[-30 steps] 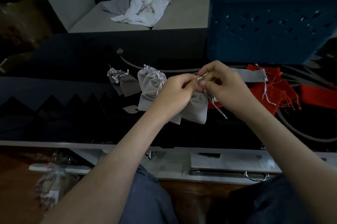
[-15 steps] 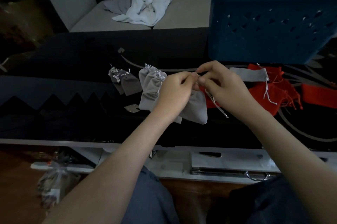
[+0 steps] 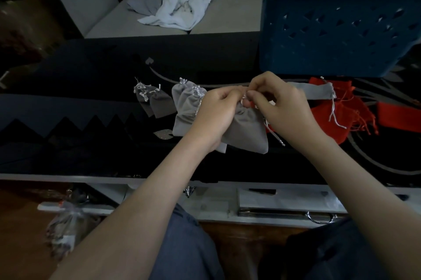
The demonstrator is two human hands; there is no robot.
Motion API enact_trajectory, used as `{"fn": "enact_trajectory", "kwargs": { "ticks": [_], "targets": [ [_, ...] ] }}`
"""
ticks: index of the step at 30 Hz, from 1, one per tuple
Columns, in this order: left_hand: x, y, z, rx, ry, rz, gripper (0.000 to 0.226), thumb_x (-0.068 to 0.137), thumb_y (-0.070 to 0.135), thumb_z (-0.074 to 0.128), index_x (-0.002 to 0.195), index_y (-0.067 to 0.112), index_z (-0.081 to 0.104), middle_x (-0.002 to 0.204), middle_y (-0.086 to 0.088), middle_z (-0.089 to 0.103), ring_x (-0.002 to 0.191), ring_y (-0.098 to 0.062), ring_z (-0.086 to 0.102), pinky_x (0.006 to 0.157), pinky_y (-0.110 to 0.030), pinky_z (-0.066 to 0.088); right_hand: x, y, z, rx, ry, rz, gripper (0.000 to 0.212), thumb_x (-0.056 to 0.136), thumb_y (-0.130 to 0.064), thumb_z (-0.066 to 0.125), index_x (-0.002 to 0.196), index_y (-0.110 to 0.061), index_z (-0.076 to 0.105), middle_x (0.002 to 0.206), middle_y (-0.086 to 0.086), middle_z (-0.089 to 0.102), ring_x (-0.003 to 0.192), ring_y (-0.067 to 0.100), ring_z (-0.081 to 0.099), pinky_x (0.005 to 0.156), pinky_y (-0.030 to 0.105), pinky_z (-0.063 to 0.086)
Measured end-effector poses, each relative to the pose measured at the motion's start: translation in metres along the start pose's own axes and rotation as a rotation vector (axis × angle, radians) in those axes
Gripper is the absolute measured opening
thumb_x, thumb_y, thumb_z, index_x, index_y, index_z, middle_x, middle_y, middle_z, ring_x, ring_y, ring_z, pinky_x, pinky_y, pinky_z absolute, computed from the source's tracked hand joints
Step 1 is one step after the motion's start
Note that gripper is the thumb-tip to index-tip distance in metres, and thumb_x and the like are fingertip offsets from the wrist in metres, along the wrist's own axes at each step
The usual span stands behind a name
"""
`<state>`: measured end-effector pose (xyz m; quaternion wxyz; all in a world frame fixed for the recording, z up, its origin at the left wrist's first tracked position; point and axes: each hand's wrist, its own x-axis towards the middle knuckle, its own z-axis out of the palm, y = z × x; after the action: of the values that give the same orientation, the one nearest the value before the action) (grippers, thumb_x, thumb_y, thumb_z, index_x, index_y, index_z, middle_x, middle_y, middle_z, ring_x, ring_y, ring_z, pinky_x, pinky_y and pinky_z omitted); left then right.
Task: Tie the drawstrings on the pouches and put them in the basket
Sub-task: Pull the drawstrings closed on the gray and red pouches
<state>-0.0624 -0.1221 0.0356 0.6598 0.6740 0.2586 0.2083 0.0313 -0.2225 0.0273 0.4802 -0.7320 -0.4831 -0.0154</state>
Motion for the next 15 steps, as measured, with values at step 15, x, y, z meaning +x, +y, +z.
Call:
{"fn": "enact_trajectory", "kwargs": {
  "ticks": [15],
  "targets": [
    [0.0060, -0.0095, 0.0018, -0.039, -0.012, 0.033, 0.020, 0.093, 0.014, 0.058, 0.079, 0.017, 0.073, 0.083, -0.005, 0.072, 0.088, -0.018, 0.068, 0.088, -0.034, 0.051, 0.0067, 0.0034, 0.0005, 0.200, -0.200, 0.320, 0.009, 0.093, -0.019, 0.057, 0.099, -0.018, 0.064, 0.084, -0.006, 0.068, 0.088, 0.008, 0.062, 0.084, 0.028, 0.047]
  ]
}}
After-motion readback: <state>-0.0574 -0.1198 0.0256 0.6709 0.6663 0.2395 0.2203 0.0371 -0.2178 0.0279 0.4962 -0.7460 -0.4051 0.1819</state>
